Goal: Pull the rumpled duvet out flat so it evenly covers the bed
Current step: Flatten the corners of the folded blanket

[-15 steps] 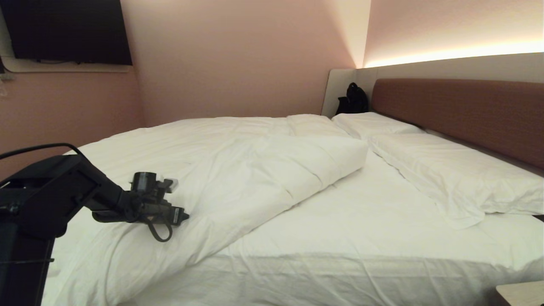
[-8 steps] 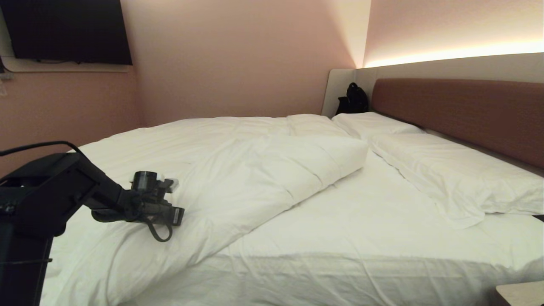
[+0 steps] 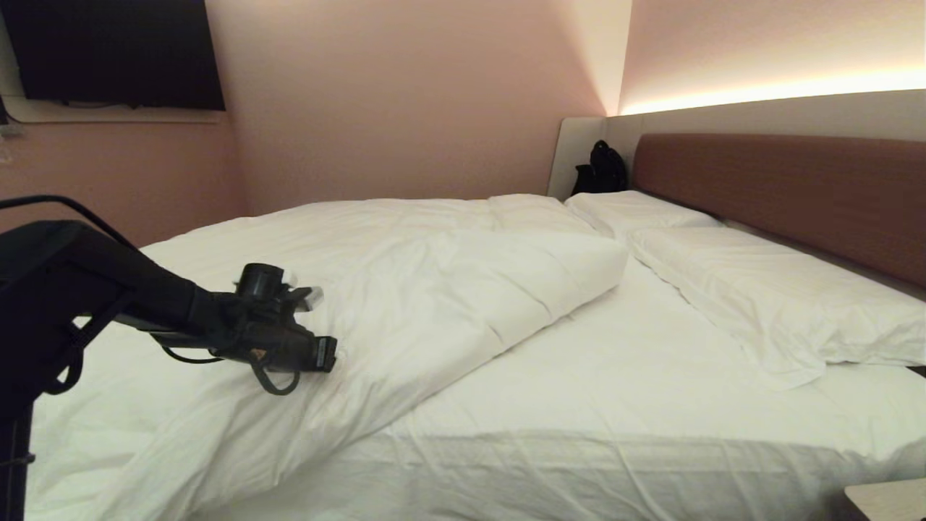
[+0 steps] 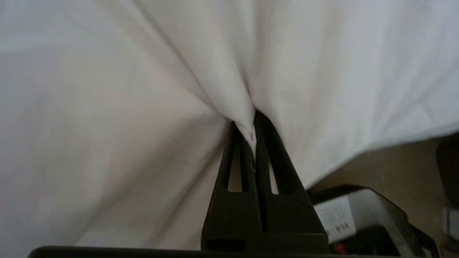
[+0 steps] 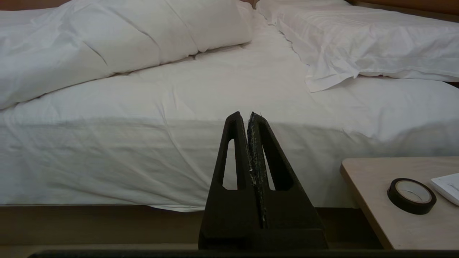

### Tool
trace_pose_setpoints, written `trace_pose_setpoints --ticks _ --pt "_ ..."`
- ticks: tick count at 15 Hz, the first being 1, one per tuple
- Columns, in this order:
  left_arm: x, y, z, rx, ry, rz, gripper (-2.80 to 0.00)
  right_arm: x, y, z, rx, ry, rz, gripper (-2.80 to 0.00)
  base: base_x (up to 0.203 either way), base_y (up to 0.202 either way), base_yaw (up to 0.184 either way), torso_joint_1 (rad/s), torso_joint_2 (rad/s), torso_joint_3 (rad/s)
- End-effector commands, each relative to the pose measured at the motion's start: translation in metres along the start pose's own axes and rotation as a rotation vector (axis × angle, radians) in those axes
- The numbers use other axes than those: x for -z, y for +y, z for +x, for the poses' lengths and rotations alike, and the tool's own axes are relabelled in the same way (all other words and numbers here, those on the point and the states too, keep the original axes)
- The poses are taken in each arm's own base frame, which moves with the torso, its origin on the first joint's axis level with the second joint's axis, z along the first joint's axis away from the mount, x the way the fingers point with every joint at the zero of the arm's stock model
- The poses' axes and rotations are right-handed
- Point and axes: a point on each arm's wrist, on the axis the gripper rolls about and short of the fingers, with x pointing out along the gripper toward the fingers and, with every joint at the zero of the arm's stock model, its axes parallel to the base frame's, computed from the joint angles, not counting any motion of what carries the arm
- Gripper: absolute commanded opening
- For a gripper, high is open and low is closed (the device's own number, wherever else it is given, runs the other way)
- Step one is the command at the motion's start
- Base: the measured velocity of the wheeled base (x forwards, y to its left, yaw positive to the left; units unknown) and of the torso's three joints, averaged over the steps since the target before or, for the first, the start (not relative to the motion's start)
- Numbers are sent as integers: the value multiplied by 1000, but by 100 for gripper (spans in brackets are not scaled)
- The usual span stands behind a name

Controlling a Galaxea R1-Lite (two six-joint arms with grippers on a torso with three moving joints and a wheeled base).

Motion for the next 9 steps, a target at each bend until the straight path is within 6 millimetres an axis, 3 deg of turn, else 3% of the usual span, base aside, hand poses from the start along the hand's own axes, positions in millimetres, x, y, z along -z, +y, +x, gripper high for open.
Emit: trace_pose_setpoints --ticks 1,5,9 --pt "-1 -28 -25 30 -28 46 -280 0 0 0 0 1 0 -280 0 0 0 0 0 0" --pt "49 -89 -58 124 70 150 -280 0 0 0 0 1 0 -280 0 0 0 0 0 0" --pt "95 -122 -92 196 125 235 -280 0 0 0 0 1 0 -280 0 0 0 0 0 0"
